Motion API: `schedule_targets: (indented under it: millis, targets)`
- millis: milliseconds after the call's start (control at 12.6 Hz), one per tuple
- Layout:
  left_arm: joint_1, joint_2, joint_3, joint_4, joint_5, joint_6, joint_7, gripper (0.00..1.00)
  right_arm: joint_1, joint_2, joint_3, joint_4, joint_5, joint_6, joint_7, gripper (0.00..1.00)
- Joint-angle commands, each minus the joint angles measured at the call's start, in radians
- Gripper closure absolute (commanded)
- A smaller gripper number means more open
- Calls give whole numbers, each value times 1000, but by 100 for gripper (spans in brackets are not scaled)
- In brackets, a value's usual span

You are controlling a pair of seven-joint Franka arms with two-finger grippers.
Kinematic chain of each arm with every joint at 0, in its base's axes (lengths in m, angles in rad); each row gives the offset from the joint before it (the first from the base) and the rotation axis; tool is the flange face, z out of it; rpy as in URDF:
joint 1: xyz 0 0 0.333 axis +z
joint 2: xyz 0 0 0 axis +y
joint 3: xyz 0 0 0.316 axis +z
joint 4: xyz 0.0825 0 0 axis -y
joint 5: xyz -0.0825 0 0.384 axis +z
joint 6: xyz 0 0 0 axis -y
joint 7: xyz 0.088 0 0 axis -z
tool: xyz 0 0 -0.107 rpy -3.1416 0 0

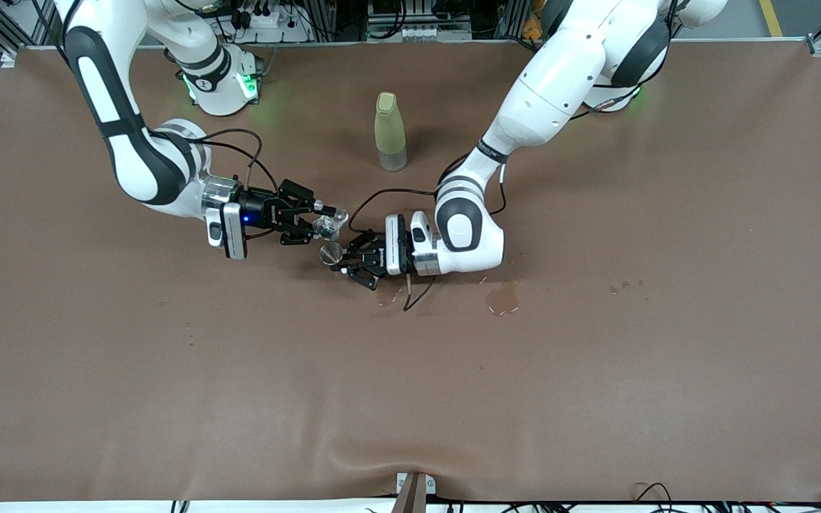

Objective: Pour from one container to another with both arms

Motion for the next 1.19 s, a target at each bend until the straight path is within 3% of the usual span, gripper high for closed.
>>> schedule_targets:
  millis: [0,713,1109]
  targets:
    - [-7,11,5,23,-34,8,13,100,-14,0,5,-6,22,-7,55,87]
    - [-8,12,5,20,-35,8,13,100,-20,3,7,-5,22,-9,319,87]
    - [-8,12,5,19,-35,8,13,100,-20,15,7,-3,22,-11,340,87]
